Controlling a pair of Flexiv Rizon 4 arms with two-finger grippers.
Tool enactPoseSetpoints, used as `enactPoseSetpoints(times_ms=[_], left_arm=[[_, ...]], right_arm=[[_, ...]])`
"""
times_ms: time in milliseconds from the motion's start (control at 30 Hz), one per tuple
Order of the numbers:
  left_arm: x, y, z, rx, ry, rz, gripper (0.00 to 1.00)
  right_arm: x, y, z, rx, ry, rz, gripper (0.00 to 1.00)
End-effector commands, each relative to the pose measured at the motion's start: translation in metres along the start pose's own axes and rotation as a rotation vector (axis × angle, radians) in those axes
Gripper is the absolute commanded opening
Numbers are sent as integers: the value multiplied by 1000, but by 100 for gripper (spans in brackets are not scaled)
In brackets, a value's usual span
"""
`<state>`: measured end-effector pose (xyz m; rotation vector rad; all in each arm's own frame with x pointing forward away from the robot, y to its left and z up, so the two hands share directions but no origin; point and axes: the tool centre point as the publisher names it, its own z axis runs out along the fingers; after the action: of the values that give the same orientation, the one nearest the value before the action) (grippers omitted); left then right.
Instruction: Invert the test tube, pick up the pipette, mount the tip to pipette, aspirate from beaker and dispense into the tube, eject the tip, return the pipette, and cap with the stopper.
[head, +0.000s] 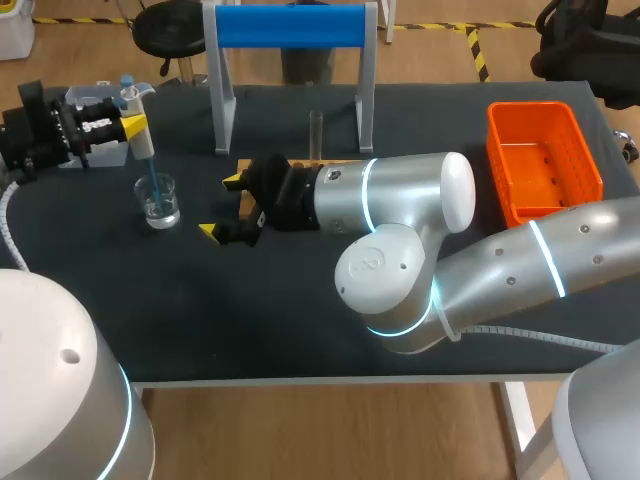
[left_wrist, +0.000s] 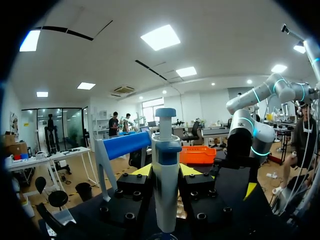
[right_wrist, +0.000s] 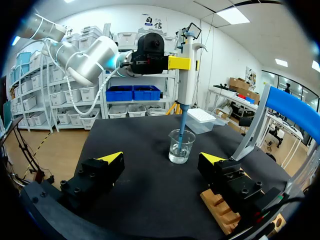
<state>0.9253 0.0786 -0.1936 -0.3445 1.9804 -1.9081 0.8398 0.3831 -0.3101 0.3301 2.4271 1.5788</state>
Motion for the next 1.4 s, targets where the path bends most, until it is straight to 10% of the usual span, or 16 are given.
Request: enactPoseSetpoints(times_ms=[33, 700, 1400], left_arm=[[0, 0, 0, -2, -2, 1, 0], [1, 0, 0, -3, -7, 0, 0], [1, 0, 0, -3, -7, 0, 0]], right_arm=[[-1, 0, 0, 0, 3, 0, 100], [-3, 4, -3, -9, 16, -3, 100], [-32, 84, -51, -207, 260, -72, 100]])
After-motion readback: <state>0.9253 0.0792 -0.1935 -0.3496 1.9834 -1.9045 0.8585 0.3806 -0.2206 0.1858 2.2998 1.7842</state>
